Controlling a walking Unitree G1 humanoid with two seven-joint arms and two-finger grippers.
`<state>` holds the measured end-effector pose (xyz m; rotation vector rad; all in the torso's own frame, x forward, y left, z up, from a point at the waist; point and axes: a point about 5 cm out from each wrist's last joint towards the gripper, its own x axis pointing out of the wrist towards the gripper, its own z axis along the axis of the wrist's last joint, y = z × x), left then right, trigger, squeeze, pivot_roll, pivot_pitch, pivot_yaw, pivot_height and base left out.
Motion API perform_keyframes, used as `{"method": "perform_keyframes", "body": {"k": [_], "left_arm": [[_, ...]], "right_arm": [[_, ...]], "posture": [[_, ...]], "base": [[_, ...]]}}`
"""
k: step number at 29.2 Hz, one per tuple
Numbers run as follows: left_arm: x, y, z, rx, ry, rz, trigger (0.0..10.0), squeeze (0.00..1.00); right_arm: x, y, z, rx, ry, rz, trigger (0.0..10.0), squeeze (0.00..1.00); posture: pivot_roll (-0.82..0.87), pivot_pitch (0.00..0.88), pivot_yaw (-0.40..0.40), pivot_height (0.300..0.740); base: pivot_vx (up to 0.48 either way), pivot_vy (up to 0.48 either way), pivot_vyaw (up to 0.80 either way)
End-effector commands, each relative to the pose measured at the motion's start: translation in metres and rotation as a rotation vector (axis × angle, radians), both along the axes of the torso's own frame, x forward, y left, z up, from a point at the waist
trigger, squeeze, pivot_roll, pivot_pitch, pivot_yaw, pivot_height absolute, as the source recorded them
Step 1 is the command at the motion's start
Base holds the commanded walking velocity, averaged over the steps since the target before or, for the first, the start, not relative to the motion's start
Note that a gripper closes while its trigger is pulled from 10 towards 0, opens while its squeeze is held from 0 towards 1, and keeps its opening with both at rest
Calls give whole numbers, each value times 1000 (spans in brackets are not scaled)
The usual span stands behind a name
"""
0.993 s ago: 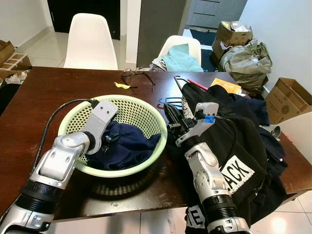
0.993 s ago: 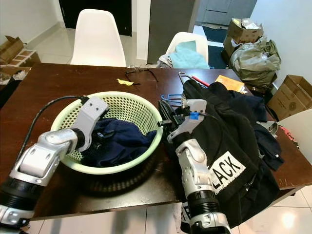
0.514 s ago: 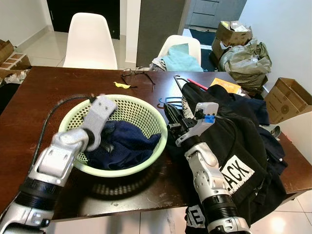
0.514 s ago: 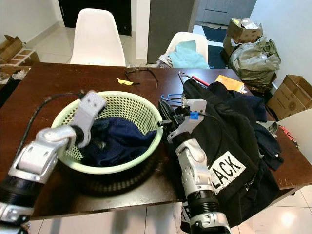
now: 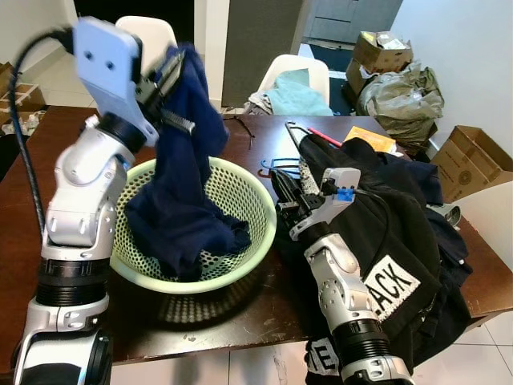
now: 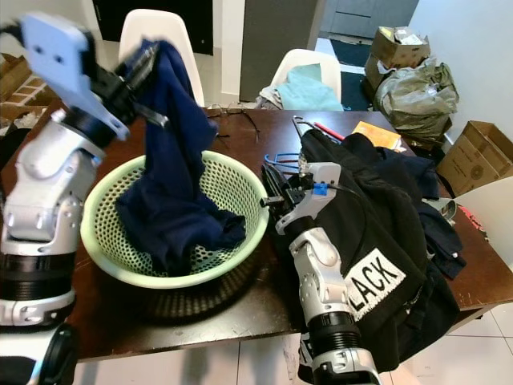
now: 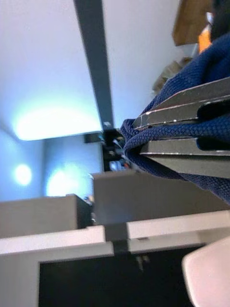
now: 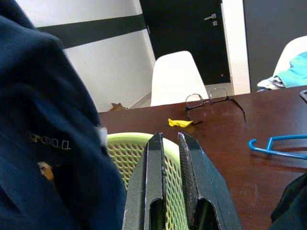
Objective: Hang hanger
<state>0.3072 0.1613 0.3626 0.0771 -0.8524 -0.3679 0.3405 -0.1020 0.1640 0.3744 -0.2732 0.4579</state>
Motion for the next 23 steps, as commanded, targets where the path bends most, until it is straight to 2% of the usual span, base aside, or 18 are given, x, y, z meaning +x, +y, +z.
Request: {"method": "perform_keyframes", "body": {"k": [1, 3, 4, 5, 6, 7, 8, 9, 11, 12, 13, 14, 15, 16, 17, 18, 19, 23], "left_arm": [[-11, -3, 17, -38, -84, -50, 0, 0], [-11, -3, 17, -38, -84, -50, 0, 0], [-12, -1, 29, -102, -106, -83, 0, 0], [-11, -4, 37, -115, -103, -112, 0, 0], [-11, -4, 37, -115, -103, -112, 0, 0], [-8, -14, 38, -86, -70, -177, 0, 0], [-8, -14, 38, -86, -70, -177, 0, 0], [-7, -23, 37, -60, -51, -222, 0, 0], [-7, -23, 37, -60, -51, -222, 0, 0], [-6, -34, 29, -9, -27, -232, 0, 0], [1, -33, 20, -28, 4, -141, 0, 0], [1, -33, 20, -28, 4, -141, 0, 0], [8, -25, 12, -76, 37, -25, 4353, 0], [13, -16, 6, -101, 59, 68, 10000, 0], [13, -16, 6, -101, 59, 68, 10000, 0], [14, -10, 4, -114, 67, 118, 10000, 0], [14, -8, 2, -93, 73, 146, 10000, 0], [14, -7, -4, -72, 98, 154, 10000, 0]], "right_arm": [[1, -3, -2, 8, 12, -15, 10000, 0], [1, -3, -2, 8, 12, -15, 10000, 0], [1, -4, -2, 11, 11, -20, 10000, 0], [2, -4, -2, 16, 12, -25, 10000, 0], [2, -4, -2, 16, 12, -25, 10000, 0], [2, -4, -2, 21, 12, -28, 10000, 0], [2, -4, -2, 21, 12, -28, 10000, 0], [3, -5, -2, 23, 12, -30, 10000, 0], [3, -5, -2, 23, 12, -30, 10000, 0], [3, -5, -1, 25, 12, -28, 10000, 0], [3, -4, 0, 27, 12, -27, 10000, 0], [3, -4, 0, 27, 12, -27, 10000, 0], [3, -4, 0, 28, 12, -27, 10000, 0], [3, -4, 1, 29, 11, -24, 10000, 0], [3, -4, 1, 29, 11, -24, 10000, 0], [3, -4, 0, 29, 12, -22, 10000, 0], [3, -4, 0, 28, 13, -19, 10000, 0], [3, -3, 0, 25, 15, -14, 10000, 0]], "posture": [[20, 48, -139, 740], [20, 48, -139, 740], [22, 40, -139, 740], [26, 31, -140, 740], [26, 31, -140, 740], [26, 31, -140, 740], [26, 31, -140, 740], [26, 31, -140, 740], [26, 31, -140, 740], [18, 25, -130, 740], [18, 27, -131, 740], [18, 27, -131, 740], [18, 30, -132, 740], [19, 33, -136, 740], [19, 33, -136, 740], [21, 33, -138, 740], [24, 35, -142, 740], [22, 40, -136, 740]], "base": [[0, 0, 0], [0, 0, 0], [0, 0, 0], [0, 0, 0], [0, 0, 0], [0, 0, 0], [0, 0, 0], [0, 0, 0], [0, 0, 0], [0, 0, 0], [0, 0, 0], [0, 0, 0], [0, 0, 0], [0, 0, 0], [0, 0, 0], [0, 0, 0], [0, 0, 0], [0, 0, 0]]}}
